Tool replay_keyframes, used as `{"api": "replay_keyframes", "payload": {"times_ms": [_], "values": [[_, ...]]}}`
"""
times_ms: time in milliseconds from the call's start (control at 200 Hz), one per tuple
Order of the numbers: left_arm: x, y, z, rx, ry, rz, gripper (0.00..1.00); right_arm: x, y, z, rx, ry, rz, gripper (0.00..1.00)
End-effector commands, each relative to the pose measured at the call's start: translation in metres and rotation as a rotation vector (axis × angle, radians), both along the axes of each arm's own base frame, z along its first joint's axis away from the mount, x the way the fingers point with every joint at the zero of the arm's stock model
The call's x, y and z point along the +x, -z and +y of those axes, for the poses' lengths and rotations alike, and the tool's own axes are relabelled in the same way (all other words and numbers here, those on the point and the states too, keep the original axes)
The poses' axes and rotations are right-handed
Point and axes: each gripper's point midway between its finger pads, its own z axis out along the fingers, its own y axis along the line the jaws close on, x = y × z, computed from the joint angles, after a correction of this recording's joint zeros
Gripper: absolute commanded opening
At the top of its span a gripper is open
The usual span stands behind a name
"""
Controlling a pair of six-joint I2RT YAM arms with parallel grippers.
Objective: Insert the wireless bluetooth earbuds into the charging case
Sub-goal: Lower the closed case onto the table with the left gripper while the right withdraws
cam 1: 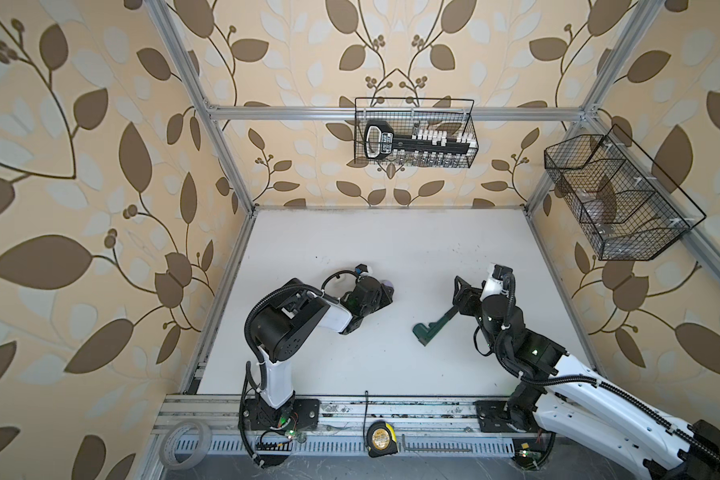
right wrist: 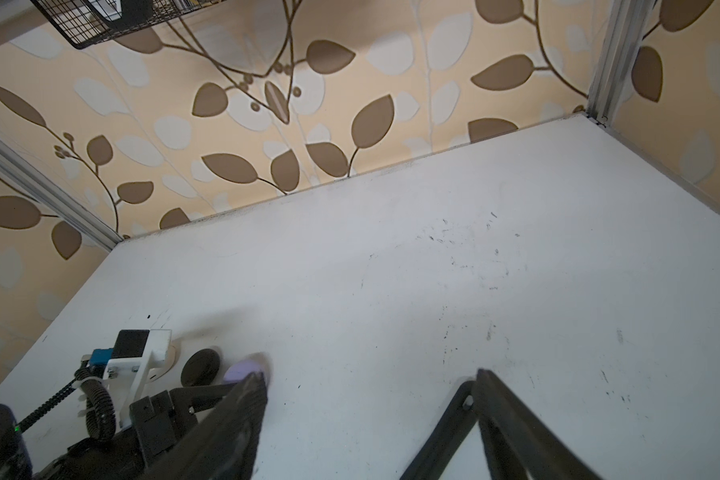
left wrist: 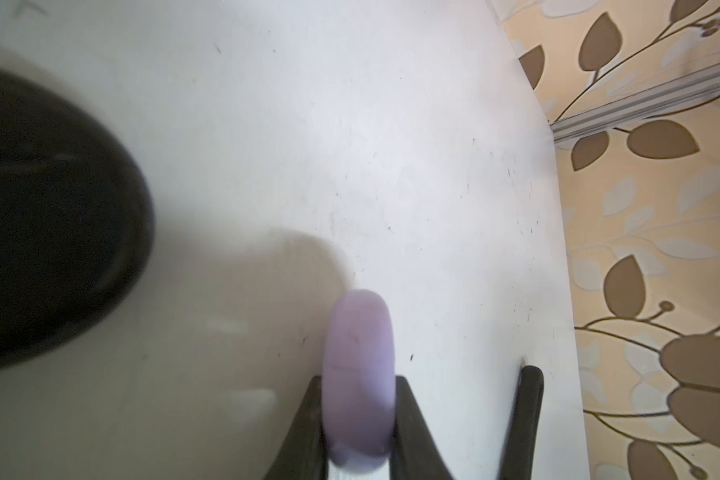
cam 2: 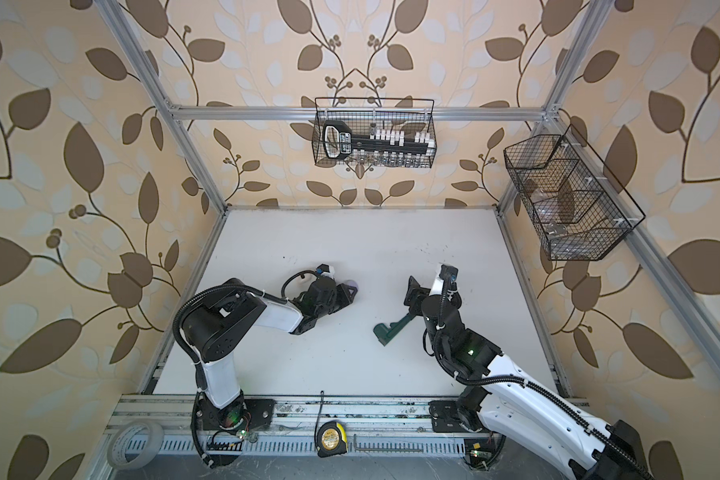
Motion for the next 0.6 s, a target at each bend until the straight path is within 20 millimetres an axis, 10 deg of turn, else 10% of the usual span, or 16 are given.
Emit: {"api": "replay_keyframes", "payload": {"times_ms": [0, 230, 480, 595], "values": [[0.009, -0.011, -0.005, -0.056, -0.018, -0.041, 0.0, 0.0, -0.014, -0.003, 0.029, 0.015, -0.02, 0.8], [0.008, -0.021, -0.003, -0.05, -0.014, -0.066, 0.32, -0.002, -0.021, -0.007, 0.036, 0.024, -0.035, 0.82], [-0.002, -0.056, 0.014, -0.039, -0.039, -0.119, 0.97, -0.005, -0.053, -0.007, 0.135, 0.025, -0.054, 0.96], [-0.011, -0.089, 0.033, 0.019, -0.052, -0.171, 0.99, -0.009, -0.076, -0.009, 0.208, 0.042, -0.049, 1.0]]}}
